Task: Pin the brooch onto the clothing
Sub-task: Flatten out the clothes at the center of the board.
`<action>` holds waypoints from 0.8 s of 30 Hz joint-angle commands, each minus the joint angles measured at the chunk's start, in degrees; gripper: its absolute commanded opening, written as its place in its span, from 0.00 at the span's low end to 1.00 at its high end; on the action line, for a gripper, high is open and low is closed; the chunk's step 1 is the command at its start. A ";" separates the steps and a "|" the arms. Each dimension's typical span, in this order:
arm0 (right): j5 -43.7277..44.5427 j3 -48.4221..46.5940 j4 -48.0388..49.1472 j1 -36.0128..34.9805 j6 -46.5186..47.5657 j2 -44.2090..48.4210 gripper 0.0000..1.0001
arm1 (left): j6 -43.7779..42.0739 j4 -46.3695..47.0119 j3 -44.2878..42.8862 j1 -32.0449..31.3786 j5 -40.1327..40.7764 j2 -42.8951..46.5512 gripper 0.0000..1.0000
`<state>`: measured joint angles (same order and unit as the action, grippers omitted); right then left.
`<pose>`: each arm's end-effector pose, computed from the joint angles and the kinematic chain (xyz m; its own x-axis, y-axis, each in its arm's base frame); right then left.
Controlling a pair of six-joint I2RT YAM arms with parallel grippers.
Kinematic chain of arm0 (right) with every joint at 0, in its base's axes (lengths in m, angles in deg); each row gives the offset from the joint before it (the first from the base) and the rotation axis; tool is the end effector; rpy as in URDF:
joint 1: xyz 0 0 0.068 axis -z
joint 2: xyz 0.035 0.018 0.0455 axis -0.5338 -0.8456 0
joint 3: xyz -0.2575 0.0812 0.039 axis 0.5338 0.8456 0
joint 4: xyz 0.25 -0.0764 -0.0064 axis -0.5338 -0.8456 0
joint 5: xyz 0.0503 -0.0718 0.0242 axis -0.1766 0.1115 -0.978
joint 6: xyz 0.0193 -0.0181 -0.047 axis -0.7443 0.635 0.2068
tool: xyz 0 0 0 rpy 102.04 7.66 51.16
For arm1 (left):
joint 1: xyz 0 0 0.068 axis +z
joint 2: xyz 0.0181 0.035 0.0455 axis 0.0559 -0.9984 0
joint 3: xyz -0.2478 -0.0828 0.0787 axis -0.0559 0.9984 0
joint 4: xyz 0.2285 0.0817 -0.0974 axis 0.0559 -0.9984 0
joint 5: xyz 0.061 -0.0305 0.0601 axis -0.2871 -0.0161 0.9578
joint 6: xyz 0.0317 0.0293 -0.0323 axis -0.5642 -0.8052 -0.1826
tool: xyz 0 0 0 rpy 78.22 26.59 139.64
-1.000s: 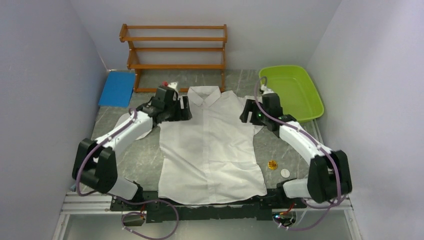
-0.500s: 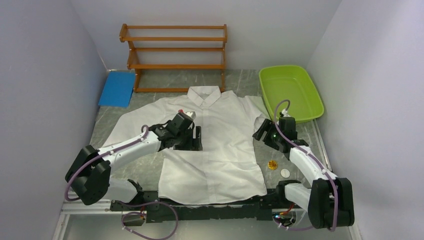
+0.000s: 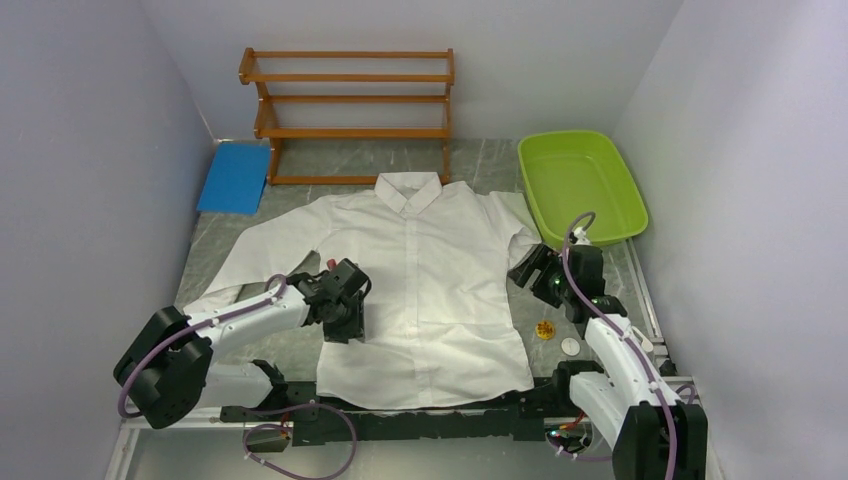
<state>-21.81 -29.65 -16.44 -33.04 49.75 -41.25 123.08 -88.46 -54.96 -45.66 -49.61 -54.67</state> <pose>0.1781 0.0110 0.1881 -0.6427 0.5362 -0.5472 0.1995 0.8067 0.5562 0.1528 -0.1389 0.1646 -0.9677 -0.1075 -0.2281 -0.0558 0.9734 -0.2222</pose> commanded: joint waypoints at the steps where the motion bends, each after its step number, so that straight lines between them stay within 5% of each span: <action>1: -7.15 2.51 -2.89 0.17 -1.52 0.06 0.76 | 4.02 -5.17 0.52 -0.17 0.82 2.09 0.40; 8: -9.98 7.67 -9.15 -3.81 -5.92 0.98 0.64 | 7.04 -9.02 0.94 -0.14 0.19 0.76 0.04; 13: -10.83 9.89 -11.68 -8.74 -9.64 4.00 0.50 | 8.46 -10.60 1.65 -0.17 -0.07 0.79 0.03; 20: -10.34 11.17 -16.95 -14.05 -12.32 8.24 0.00 | 12.68 -13.13 4.32 -0.11 -0.42 2.52 0.03; 24: -8.76 10.67 -22.53 -14.19 -11.94 12.44 0.00 | 16.43 -16.11 5.96 -0.23 -1.75 4.01 0.03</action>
<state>-31.91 -18.39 -32.18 -46.83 38.61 -32.20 134.71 -99.37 -51.64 -45.66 -50.58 -52.04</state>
